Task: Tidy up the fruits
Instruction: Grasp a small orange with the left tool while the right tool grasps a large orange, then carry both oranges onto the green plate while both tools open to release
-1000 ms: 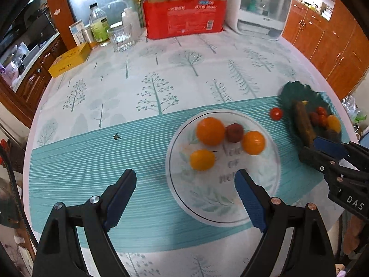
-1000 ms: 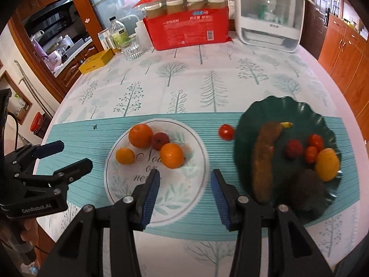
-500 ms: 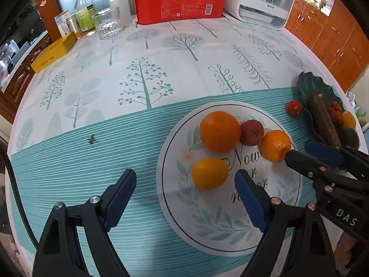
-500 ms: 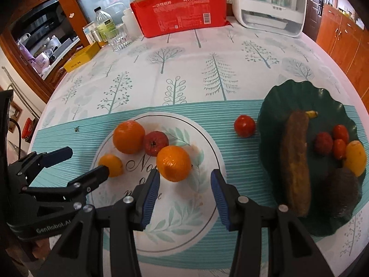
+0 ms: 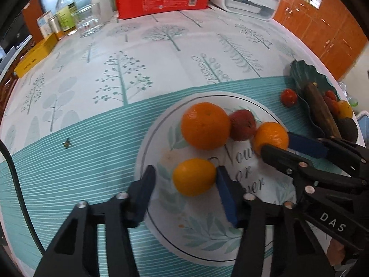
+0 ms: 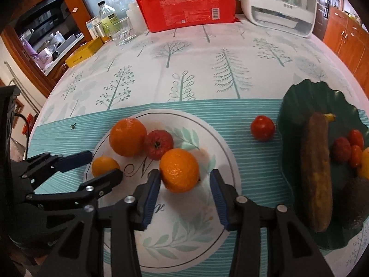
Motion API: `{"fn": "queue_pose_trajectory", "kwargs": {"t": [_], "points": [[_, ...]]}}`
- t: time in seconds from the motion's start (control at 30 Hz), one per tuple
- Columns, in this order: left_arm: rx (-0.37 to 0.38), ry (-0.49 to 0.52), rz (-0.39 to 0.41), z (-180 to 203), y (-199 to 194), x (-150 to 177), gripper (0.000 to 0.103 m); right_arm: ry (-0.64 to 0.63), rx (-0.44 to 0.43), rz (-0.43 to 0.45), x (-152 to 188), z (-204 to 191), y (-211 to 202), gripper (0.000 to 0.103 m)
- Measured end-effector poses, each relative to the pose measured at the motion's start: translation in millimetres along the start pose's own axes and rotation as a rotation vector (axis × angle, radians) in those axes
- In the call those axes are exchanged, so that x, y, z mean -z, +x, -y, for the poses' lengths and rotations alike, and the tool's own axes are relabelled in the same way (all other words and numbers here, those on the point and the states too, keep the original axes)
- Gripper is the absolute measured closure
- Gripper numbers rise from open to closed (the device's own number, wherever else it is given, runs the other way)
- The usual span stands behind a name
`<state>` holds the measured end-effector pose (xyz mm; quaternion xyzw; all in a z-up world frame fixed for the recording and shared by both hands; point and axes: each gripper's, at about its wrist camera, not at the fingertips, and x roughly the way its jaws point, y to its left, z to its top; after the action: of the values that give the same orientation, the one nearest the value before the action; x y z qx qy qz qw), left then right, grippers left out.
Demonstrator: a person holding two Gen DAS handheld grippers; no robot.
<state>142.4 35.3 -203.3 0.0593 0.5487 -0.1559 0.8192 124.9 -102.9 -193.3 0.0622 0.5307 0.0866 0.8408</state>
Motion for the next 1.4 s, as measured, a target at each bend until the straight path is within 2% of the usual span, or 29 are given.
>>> {"fn": "queue_pose_trajectory", "kwargs": {"t": [0.03,0.07,0.53,0.83,1.13,1.4], "points": [[0.003,0.005,-0.001,2,1,0,0.066,-0.005,0.003,0.002,0,-1,0,0.068],[0.002,0.013,-0.003,5,2,1,0.067,-0.015,0.010,0.004,0,-3,0,0.068],[-0.010,0.001,0.006,7,-10,10,0.069,-0.045,0.022,0.037,6,-9,-15,0.070],[-0.001,0.038,0.039,25,-55,15,0.069,-0.032,0.014,0.057,16,-3,-53,0.070],[0.035,0.141,0.105,85,-103,0,0.069,0.012,0.045,0.077,25,42,-110,0.070],[0.075,0.188,0.164,159,-120,-36,0.069,0.025,0.122,0.118,5,100,-149,0.070]]}}
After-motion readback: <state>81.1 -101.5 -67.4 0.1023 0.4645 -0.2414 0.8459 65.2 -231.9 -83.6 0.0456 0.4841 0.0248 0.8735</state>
